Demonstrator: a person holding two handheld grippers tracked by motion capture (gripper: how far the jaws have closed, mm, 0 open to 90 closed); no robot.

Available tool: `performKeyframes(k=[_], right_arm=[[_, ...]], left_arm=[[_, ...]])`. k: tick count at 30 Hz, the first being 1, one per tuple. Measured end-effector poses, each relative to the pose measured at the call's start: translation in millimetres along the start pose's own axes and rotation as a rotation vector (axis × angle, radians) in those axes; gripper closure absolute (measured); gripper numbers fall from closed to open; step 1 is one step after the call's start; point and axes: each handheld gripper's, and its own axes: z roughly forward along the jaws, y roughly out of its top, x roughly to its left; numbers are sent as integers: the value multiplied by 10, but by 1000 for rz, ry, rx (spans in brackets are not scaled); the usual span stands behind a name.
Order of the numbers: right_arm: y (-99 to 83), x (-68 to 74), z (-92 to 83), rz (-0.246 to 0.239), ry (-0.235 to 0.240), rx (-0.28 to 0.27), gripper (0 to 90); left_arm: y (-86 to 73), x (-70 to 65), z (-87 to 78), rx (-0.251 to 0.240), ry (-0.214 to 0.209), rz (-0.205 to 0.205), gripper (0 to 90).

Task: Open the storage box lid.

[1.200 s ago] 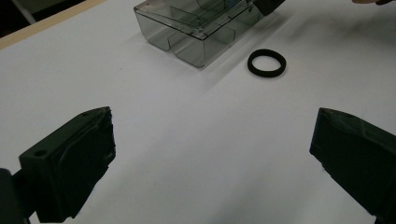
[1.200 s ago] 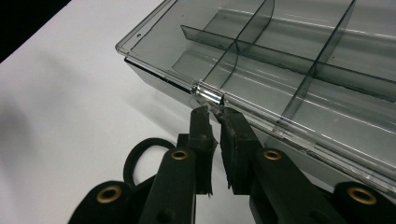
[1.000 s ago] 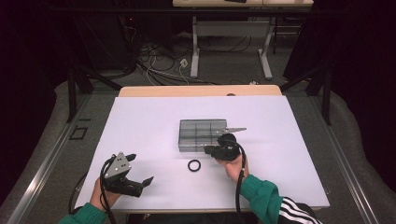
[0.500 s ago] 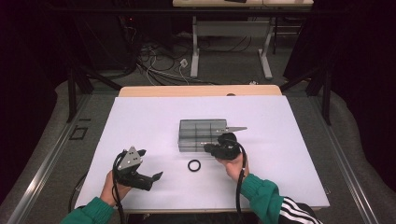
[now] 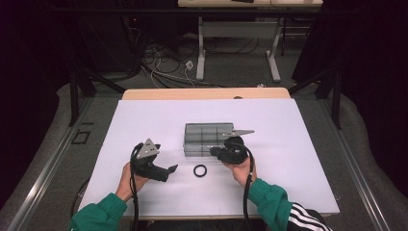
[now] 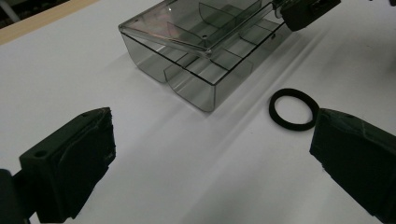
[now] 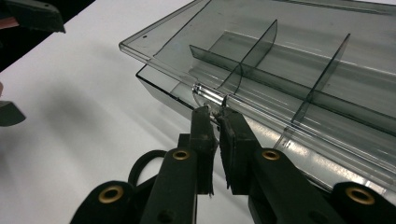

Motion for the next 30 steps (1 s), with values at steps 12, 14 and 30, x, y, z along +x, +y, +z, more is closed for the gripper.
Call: performKeyframes(k=[12, 14, 30], right_arm=[[24, 7, -7, -8, 0, -8, 841], [27, 6, -4, -14, 1, -14, 841], [46, 5, -15, -11, 9, -24, 841]], left_arm=[[196, 21, 257, 21, 26, 34, 84], [221, 18, 295, 14, 34, 41, 112], [323, 15, 467, 44, 82, 80, 409]])
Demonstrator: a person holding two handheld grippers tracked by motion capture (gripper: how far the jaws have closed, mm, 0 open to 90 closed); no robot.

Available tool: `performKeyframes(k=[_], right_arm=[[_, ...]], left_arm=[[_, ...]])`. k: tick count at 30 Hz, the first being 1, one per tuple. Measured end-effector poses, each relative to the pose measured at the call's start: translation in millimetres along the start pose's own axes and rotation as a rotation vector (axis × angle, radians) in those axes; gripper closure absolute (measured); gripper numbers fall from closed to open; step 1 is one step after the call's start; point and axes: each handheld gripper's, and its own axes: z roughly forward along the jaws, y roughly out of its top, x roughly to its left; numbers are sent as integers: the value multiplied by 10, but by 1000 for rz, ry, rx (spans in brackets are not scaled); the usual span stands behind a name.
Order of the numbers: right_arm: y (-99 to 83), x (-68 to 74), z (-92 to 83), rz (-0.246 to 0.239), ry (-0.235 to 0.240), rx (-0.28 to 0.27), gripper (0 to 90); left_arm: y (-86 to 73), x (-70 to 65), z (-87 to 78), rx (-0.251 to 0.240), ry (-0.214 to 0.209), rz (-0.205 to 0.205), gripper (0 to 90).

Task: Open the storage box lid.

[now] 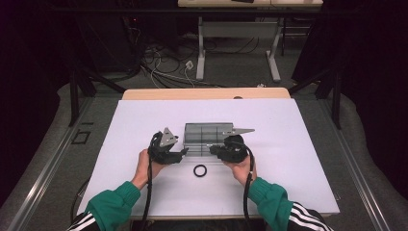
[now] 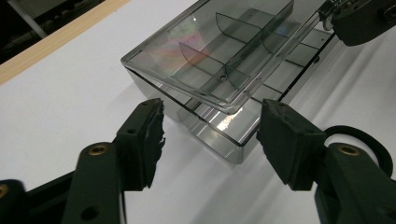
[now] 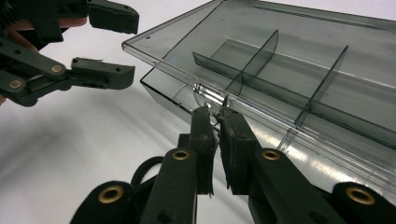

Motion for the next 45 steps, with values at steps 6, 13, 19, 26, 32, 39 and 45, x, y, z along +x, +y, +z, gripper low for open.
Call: performKeyframes(k=[6, 13, 19, 26, 32, 39, 45], right_arm=[[14, 1, -16, -5, -4, 3, 842], [16, 3, -16, 0, -3, 3, 843], [21, 1, -30, -6, -6, 4, 845], [10, -60, -94, 1, -15, 32, 798], [-34, -161, -287, -29, -45, 55, 659], [-68, -312, -495, -81, -141, 72, 538], [-17, -378, -424, -154, -219, 59, 498]], left_arm=[[15, -24, 61, 7, 17, 15, 467], [14, -32, 101, -15, 40, 17, 514], [26, -53, 90, -44, 46, 30, 544], [20, -60, 95, -58, 47, 32, 565], [24, -56, 79, -72, 51, 41, 577], [29, -54, 69, -75, 46, 36, 582], [29, -53, 72, -87, 49, 37, 584]])
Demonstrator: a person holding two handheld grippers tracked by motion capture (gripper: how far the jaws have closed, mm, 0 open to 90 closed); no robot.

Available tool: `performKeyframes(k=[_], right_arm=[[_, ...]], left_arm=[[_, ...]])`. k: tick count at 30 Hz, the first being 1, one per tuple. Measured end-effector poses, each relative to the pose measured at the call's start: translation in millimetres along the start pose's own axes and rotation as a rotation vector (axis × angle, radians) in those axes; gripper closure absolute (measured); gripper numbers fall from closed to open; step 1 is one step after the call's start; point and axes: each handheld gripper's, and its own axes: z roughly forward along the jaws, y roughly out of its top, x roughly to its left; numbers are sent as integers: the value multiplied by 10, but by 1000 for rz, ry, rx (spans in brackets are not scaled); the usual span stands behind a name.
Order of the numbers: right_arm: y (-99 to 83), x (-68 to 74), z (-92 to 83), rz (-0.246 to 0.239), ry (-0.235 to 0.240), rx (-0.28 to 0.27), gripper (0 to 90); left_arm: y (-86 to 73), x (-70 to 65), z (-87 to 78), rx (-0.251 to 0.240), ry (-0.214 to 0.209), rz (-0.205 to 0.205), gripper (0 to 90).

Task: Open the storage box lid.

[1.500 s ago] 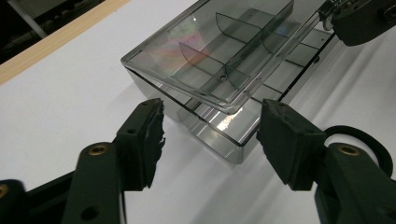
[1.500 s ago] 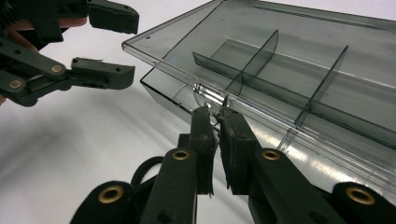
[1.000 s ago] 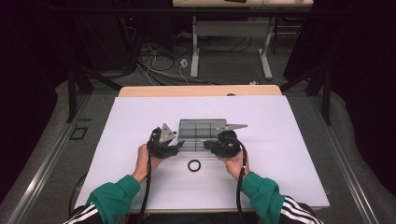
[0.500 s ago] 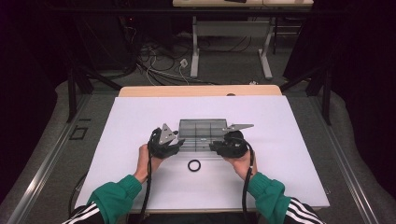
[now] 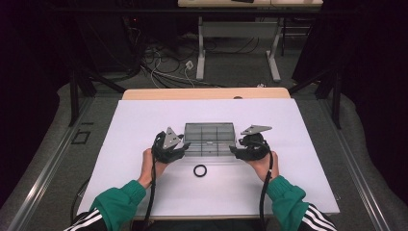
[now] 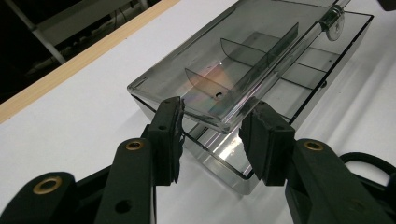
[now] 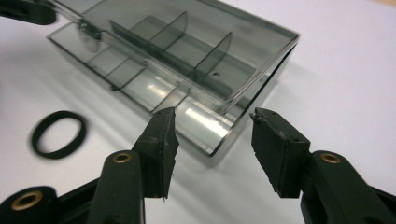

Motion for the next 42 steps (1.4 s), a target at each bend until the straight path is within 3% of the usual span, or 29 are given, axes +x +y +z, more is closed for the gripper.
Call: performKeyframes(k=[1, 8, 41, 42], right_arm=[[28, -12, 37, -30, -11, -9, 503], [81, 4, 60, -69, -25, -38, 534], [237, -67, 56, -53, -69, -110, 648], [249, -73, 56, -55, -68, -112, 652]], left_arm=[[1, 0, 1, -1, 0, -4, 584], [22, 17, 3, -11, 0, -7, 577], [146, 216, 7, -57, 3, -13, 674], [154, 227, 10, -61, -1, -27, 676]])
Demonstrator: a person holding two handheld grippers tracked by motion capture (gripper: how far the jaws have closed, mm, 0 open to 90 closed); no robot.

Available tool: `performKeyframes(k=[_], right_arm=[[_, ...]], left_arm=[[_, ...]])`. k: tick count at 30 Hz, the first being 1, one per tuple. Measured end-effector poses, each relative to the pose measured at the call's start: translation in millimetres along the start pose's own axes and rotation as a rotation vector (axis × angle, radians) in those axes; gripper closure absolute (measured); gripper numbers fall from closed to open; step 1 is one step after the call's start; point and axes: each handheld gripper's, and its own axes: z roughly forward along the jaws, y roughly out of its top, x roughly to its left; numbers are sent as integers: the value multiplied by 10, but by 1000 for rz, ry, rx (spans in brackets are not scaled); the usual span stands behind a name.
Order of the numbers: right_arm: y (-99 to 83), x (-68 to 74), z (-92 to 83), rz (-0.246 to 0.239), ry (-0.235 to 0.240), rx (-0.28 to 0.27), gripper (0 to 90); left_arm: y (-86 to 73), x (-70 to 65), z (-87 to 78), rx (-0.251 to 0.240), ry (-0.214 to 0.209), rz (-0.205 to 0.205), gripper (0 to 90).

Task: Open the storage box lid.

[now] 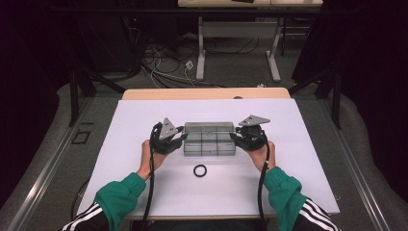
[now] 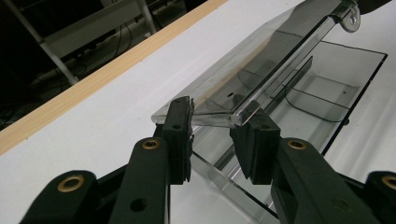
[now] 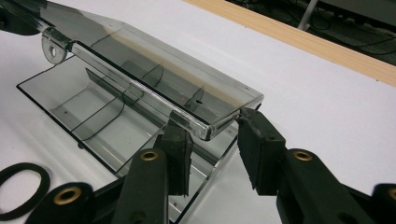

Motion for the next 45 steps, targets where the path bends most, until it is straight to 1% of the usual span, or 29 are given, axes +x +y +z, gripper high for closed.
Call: performKeyframes(k=[3, 6, 7, 11, 14, 15, 18, 19, 20, 21, 22, 27, 28, 30, 31, 32, 35, 36, 45], right_arm=[[19, -1, 11, 1, -7, -13, 666], [32, -1, 17, 1, -11, -14, 670], [36, 0, 18, 6, -12, -16, 671], [59, -17, 20, 0, -12, -20, 682], [78, -22, 23, 9, -17, -25, 690], [94, -26, 21, 14, -17, -24, 694], [108, -27, 22, 23, -20, -33, 698], [114, -36, 26, 17, -20, -38, 700], [124, -39, 29, 21, -20, -43, 702], [135, -43, 29, 23, -20, -38, 705], [147, -51, 36, 28, -24, -46, 705], [178, -75, 55, 34, -25, -55, 709], [178, -75, 55, 34, -25, -55, 709], [193, -88, 65, 41, -26, -61, 711], [199, -96, 68, 39, -27, -63, 711], [217, -107, 79, 49, -27, -65, 712], [231, -122, 92, 56, -27, -73, 715], [244, -137, 103, 57, -27, -74, 717], [286, -164, 149, 82, -33, -88, 733]], left_arm=[[15, 19, 0, 0, 2, -2, 681], [26, 32, -2, 5, 0, 3, 682], [28, 36, 4, -3, 4, 2, 684], [44, 55, 6, -9, 0, -1, 692], [62, 70, 0, -5, 1, 3, 702], [70, 82, 7, -16, 3, 3, 707], [81, 100, 9, -22, -1, -8, 708], [88, 112, 9, -22, 0, 1, 709], [95, 118, 5, -16, -4, 0, 711], [99, 123, 7, -18, -4, -3, 713], [101, 132, 12, -27, 2, -1, 717], [120, 168, 16, -32, -3, -15, 728], [122, 177, 23, -43, -1, -19, 728], [132, 197, 28, -46, -3, -26, 732], [141, 214, 25, -41, -5, -27, 734], [147, 226, 37, -54, -3, -39, 739], [158, 253, 43, -56, -5, -45, 741], [165, 272, 54, -63, -7, -56, 743], [202, 330, 89, -69, 2, -63, 752]])
